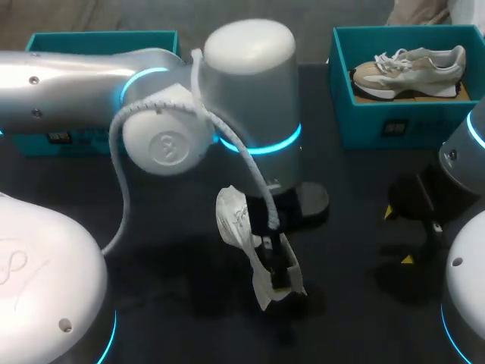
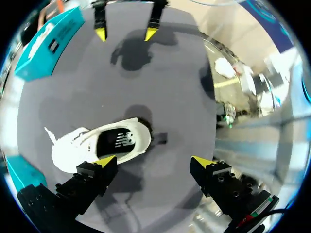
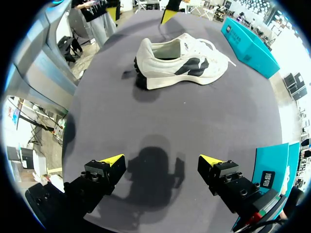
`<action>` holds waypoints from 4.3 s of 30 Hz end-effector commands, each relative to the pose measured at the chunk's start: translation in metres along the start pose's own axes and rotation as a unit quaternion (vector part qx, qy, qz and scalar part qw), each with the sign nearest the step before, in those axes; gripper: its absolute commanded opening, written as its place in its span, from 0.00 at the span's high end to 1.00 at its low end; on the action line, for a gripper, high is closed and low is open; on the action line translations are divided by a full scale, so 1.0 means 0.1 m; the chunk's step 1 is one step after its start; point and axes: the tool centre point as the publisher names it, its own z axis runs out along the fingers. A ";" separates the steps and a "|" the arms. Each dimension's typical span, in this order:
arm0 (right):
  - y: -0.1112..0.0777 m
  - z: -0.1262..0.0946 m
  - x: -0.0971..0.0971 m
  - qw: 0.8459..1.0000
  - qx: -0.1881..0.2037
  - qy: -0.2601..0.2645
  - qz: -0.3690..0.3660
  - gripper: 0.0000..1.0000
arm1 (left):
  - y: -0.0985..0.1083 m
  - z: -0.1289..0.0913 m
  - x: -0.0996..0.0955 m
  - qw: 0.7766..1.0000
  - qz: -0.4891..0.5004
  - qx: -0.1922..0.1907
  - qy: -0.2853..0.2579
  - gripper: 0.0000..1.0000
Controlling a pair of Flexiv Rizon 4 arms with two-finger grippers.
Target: Take the shoe out of the shoebox, open the shoe tongue, remove and reinsert the insole, then place the shoe into the shoebox
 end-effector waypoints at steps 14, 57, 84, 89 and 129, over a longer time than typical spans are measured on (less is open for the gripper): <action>0.00 0.00 0.01 1.000 0.002 -0.001 0.000 0.00 | -0.15 0.36 0.00 0.995 -0.093 -0.007 -0.037 0.00; 0.00 0.00 0.01 1.000 0.002 -0.001 0.000 0.00 | -0.19 0.94 -0.04 0.991 -0.117 -0.060 -0.039 0.24; 0.00 0.00 0.01 1.000 0.002 -0.001 0.000 0.00 | -0.12 1.07 -0.17 0.982 -0.152 -0.076 -0.076 1.00; 0.00 0.00 0.01 1.000 0.002 -0.001 0.000 0.00 | -0.09 1.07 -0.20 0.983 -0.154 -0.077 -0.070 1.00; 0.00 0.00 0.01 1.000 0.002 -0.001 0.000 0.00 | 0.66 -1.25 -0.92 0.997 0.047 -0.055 -0.039 1.00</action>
